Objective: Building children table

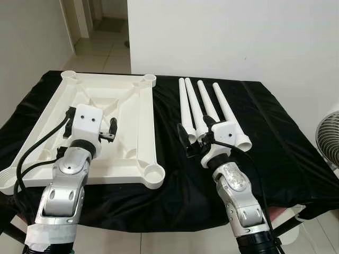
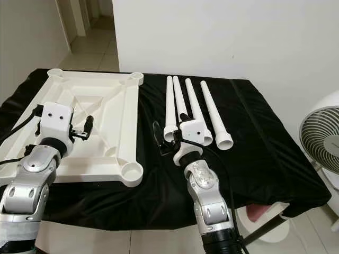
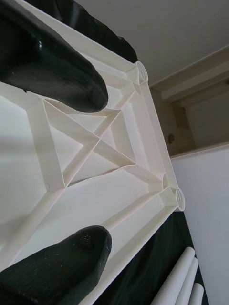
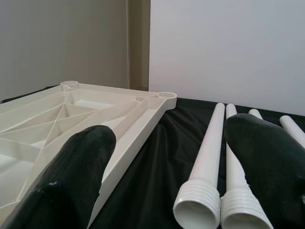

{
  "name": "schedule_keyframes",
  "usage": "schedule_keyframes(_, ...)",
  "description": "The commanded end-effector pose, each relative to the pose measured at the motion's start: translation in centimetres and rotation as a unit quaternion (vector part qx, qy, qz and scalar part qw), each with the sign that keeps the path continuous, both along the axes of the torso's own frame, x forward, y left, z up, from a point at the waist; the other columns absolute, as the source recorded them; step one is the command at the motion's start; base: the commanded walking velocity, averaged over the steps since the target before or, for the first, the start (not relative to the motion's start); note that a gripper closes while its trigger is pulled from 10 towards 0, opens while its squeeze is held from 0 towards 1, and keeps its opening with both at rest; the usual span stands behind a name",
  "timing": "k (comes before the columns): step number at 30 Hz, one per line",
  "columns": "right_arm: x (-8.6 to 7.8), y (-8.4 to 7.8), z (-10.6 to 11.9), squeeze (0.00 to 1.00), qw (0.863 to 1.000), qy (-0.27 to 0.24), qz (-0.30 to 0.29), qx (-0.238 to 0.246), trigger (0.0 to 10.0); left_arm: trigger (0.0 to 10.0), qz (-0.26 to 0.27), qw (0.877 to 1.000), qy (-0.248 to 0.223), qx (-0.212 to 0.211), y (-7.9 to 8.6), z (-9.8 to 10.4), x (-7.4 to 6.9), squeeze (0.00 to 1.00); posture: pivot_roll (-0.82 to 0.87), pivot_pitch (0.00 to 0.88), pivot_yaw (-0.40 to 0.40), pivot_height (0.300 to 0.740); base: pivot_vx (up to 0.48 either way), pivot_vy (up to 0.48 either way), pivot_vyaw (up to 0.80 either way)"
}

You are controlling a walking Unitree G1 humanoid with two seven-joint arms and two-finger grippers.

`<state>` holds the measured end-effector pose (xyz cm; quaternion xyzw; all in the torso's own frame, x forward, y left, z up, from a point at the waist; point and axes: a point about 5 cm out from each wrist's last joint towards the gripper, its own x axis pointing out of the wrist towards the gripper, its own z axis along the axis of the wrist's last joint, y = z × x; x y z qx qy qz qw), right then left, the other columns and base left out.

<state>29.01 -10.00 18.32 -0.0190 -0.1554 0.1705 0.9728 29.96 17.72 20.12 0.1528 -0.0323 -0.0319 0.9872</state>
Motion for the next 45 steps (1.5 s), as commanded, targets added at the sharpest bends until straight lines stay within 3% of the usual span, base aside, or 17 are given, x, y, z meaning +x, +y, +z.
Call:
schedule_keyframes(1, 0.1, -0.1, -0.2, 0.0, 1.0, 0.003, -0.002, 0.002, 10.0, 10.0, 0.022, 1.0, -0.009, 0.004, 0.1, 0.1, 0.1, 0.0, 0.05, 0.0, -0.036, 0.74, 0.0, 0.0, 0.0)
schedule_keyframes(3, 0.0, 0.1, -0.1, 0.0, 1.0, -0.001, 0.011, -0.009, 10.0, 10.0, 0.009, 1.0, 0.0, -0.001, 0.2, -0.2, -0.2, 0.0, 0.05, 0.0, -0.037, 0.74, 0.0, 0.0, 0.0)
schedule_keyframes(6, 0.1, 0.6, 0.0, 0.0, 0.997, -0.004, 0.056, -0.06, 10.0, 10.0, -0.074, 0.995, 0.035, -0.049, -0.4, -1.3, -1.8, 0.0, 0.04, 0.012, -0.032, 0.74, 0.0, 0.0, 0.0)
schedule_keyframes(10, 0.4, 0.4, -0.2, 0.0, 0.996, 0.002, 0.048, -0.081, 10.0, 10.0, -0.091, 0.993, 0.043, -0.053, -0.6, -1.7, -2.3, 0.0, 0.04, 0.012, -0.032, 0.74, 0.0, 0.0, 0.0)
schedule_keyframes(13, 2.2, -1.3, -0.4, 0.0, 0.992, 0.027, 0.002, -0.121, 10.0, 10.0, -0.094, 0.992, 0.071, -0.034, -0.7, -2.5, -3.0, 0.0, 0.03, 0.05, -0.016, 0.74, 0.0, 0.0, 0.0)
schedule_keyframes(15, 3.8, -2.4, 0.6, 0.0, 0.99, 0.039, -0.013, -0.136, 10.0, 10.0, -0.067, 0.993, 0.096, 0.022, -0.1, -3.2, -2.8, 0.0, 0.02, 0.067, -0.003, 0.74, 0.0, 0.0, 0.0)
schedule_keyframes(17, 4.1, -2.6, 1.0, 0.0, 0.99, 0.039, -0.014, -0.137, 10.0, 10.0, -0.063, 0.992, 0.098, 0.04, 0.2, -3.3, -2.7, 0.0, 0.02, 0.067, -0.003, 0.74, 0.0, 0.0, 0.0)
schedule_keyframes(20, 6.5, -3.7, 1.5, 0.0, 0.987, 0.137, -0.057, -0.053, 10.0, 10.0, -0.052, 0.994, 0.07, 0.065, 2.8, -0.9, -1.3, 0.0, 0.01, 0.079, 0.004, 0.74, 0.0, 0.0, 0.0)
schedule_keyframes(22, 7.1, -3.8, 1.6, 0.0, 0.985, 0.162, -0.056, -0.036, 10.0, 10.0, -0.053, 0.994, 0.061, 0.071, 3.4, -0.1, -1.1, 0.0, 0.01, 0.085, 0.011, 0.74, 0.0, 0.0, 0.0)
schedule_keyframes(23, 7.9, -3.5, 1.6, 0.0, 0.979, 0.198, -0.031, -0.02, 10.0, 10.0, -0.062, 0.994, 0.053, 0.076, 3.9, 0.9, -1.1, 0.0, 0.0, 0.091, 0.018, 0.74, 0.0, 0.0, 0.0)
schedule_keyframes(28, 8.4, -3.0, 1.6, 0.0, 0.975, 0.223, -0.018, -0.01, 10.0, 10.0, -0.082, 0.993, 0.04, 0.072, 3.8, 1.8, -1.1, 0.0, -0.01, 0.101, 0.023, 0.74, 0.0, 0.0, 0.0)
schedule_keyframes(30, 8.8, -1.2, 1.1, 0.0, 0.963, 0.269, 0.016, -0.011, 10.0, 10.0, -0.12, 0.99, 0.016, 0.066, 2.9, 3.4, -1.2, 0.0, -0.02, 0.101, 0.016, 0.74, 0.0, 0.0, 0.0)
schedule_keyframes(32, 8.8, -1.2, 1.1, 0.0, 0.963, 0.269, 0.016, -0.011, 10.0, 10.0, -0.12, 0.99, 0.016, 0.066, 2.9, 3.4, -1.2, 0.0, -0.02, 0.101, 0.016, 0.74, 0.0, 0.0, 0.0)
schedule_keyframes(34, 8.6, 1.0, -0.1, 0.0, 0.95, 0.307, 0.046, -0.024, 10.0, 10.0, -0.147, 0.987, -0.009, 0.062, 1.8, 5.0, -1.4, 0.0, -0.01, 0.101, 0.009, 0.74, 0.0, 0.0, 0.0)
schedule_keyframes(37, 8.7, 2.9, -0.4, 0.0, 0.951, 0.301, 0.058, -0.031, 10.0, 10.0, -0.163, 0.985, -0.014, 0.059, 1.2, 5.4, -1.8, 0.0, -0.01, 0.102, 0.002, 0.74, 0.0, 0.0, 0.0)
schedule_keyframes(44, 9.1, 3.9, -0.4, 0.0, 0.959, 0.28, 0.017, -0.046, 10.0, 10.0, -0.185, 0.981, 0.009, 0.065, 1.6, 4.6, -2.7, 0.0, 0.0, 0.108, -0.004, 0.74, 0.0, 0.0, 0.0)
schedule_keyframes(45, 9.2, 4.0, -0.9, 0.0, 0.959, 0.278, -0.041, -0.035, 10.0, 10.0, -0.187, 0.98, 0.025, 0.07, 2.0, 4.1, -3.4, 0.0, 0.01, 0.113, -0.001, 0.74, 0.0, 0.0, 0.0)
